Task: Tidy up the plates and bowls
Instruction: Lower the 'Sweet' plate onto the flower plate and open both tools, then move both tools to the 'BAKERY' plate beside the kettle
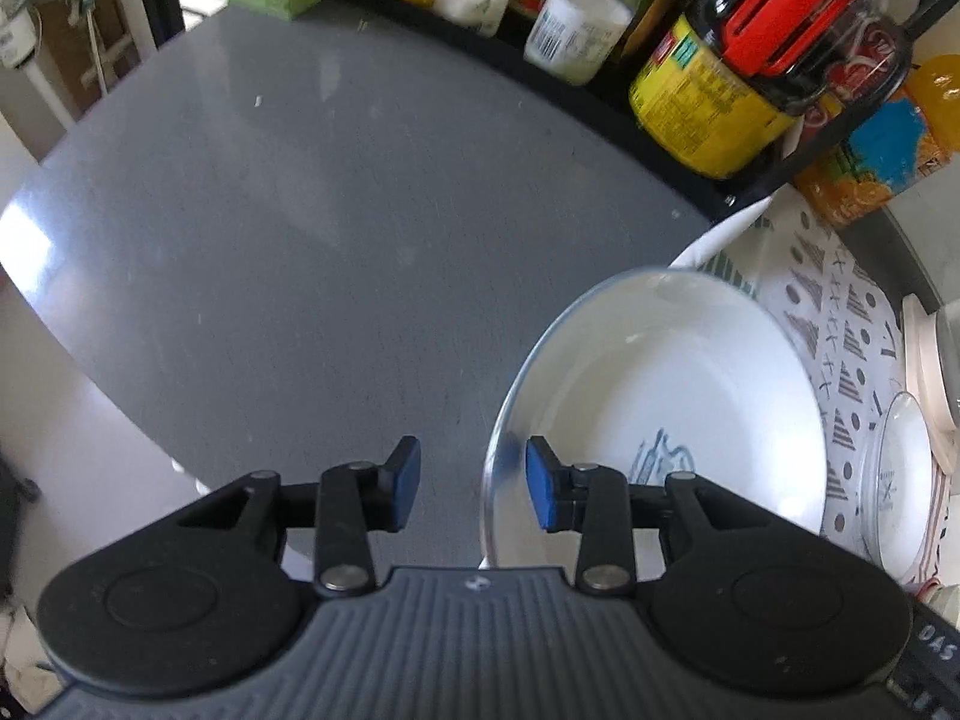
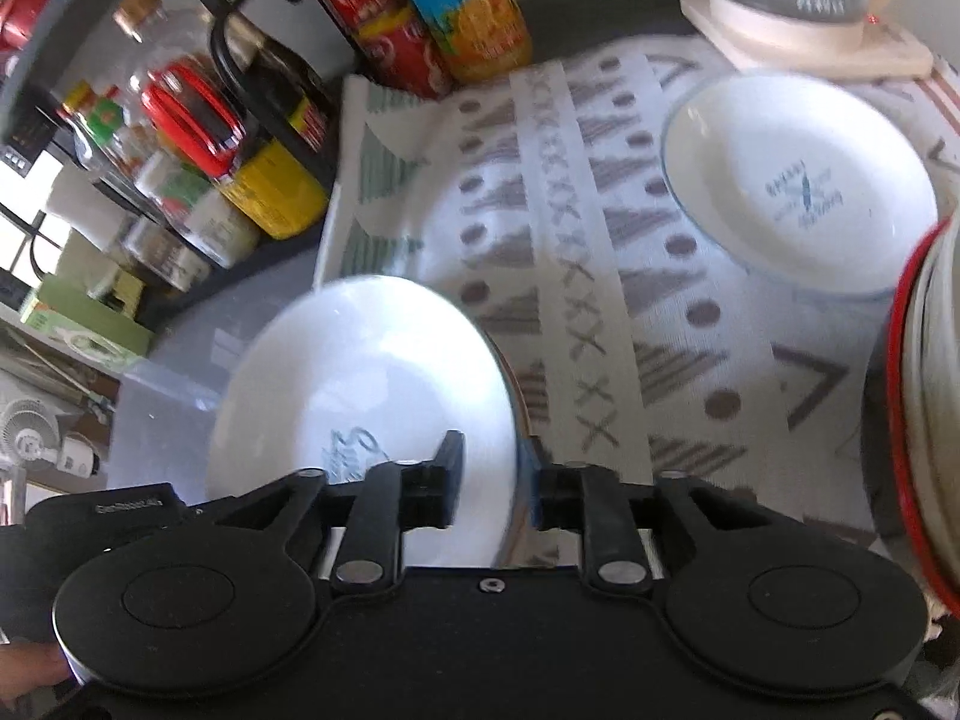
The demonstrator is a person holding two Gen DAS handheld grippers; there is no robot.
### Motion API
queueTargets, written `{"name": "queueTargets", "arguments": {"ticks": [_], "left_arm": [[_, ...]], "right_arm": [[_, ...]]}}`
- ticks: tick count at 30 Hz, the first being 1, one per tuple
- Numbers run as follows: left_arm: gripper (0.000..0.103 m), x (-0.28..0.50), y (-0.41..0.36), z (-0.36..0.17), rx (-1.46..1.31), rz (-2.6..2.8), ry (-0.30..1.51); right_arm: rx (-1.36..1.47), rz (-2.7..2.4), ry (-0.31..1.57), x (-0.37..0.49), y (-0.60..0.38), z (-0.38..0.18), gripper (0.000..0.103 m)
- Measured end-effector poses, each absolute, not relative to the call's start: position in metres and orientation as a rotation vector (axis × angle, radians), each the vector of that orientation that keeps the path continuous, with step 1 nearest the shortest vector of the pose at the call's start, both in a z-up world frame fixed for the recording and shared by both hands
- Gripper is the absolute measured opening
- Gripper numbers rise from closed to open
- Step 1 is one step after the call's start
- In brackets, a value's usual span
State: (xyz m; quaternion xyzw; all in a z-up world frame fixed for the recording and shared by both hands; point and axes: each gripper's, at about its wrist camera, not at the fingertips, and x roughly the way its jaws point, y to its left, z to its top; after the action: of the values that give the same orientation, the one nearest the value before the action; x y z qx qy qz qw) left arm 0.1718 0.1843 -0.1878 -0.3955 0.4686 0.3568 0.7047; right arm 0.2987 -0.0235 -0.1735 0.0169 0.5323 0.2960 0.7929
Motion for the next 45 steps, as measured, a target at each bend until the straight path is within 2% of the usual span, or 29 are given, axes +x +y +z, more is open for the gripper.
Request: {"name": "queueTargets", "arguments": {"ticks": [4, 14, 17, 18, 23, 40, 43, 45], "left_arm": [[0.037, 0.185, 0.185, -0.168, -0.856, 0.767, 1.006], [0.057, 0.219, 0.168, -0.141, -0.831, 0.682, 0.960], [0.063, 0.230, 0.164, -0.140, -0.838, 0.669, 0.962], [0.066, 0.233, 0.162, -0.140, -0.839, 0.664, 0.962], [0.070, 0.253, 0.154, -0.136, -0.829, 0.623, 0.962], [0.070, 0.341, 0.118, -0.144, -0.771, 0.436, 1.017], [0.070, 0.358, 0.108, -0.150, -0.755, 0.402, 1.038], [0.070, 0.368, 0.101, -0.156, -0.748, 0.374, 1.051]], "right_arm": [[0.039, 0.649, 1.086, 0.308, -0.024, -0.152, 0.046], [0.041, 0.631, 0.990, 0.331, -0.032, -0.115, 0.064], [0.041, 0.612, 0.966, 0.337, -0.035, -0.109, 0.078], [0.043, 0.597, 0.960, 0.341, -0.037, -0.106, 0.079], [0.069, 0.544, 0.951, 0.359, -0.051, -0.100, 0.079], [0.152, 0.287, 0.977, 0.430, -0.129, -0.112, 0.079], [0.147, 0.263, 0.977, 0.439, -0.139, -0.116, 0.076], [0.150, 0.249, 0.988, 0.447, -0.146, -0.121, 0.070]]}}
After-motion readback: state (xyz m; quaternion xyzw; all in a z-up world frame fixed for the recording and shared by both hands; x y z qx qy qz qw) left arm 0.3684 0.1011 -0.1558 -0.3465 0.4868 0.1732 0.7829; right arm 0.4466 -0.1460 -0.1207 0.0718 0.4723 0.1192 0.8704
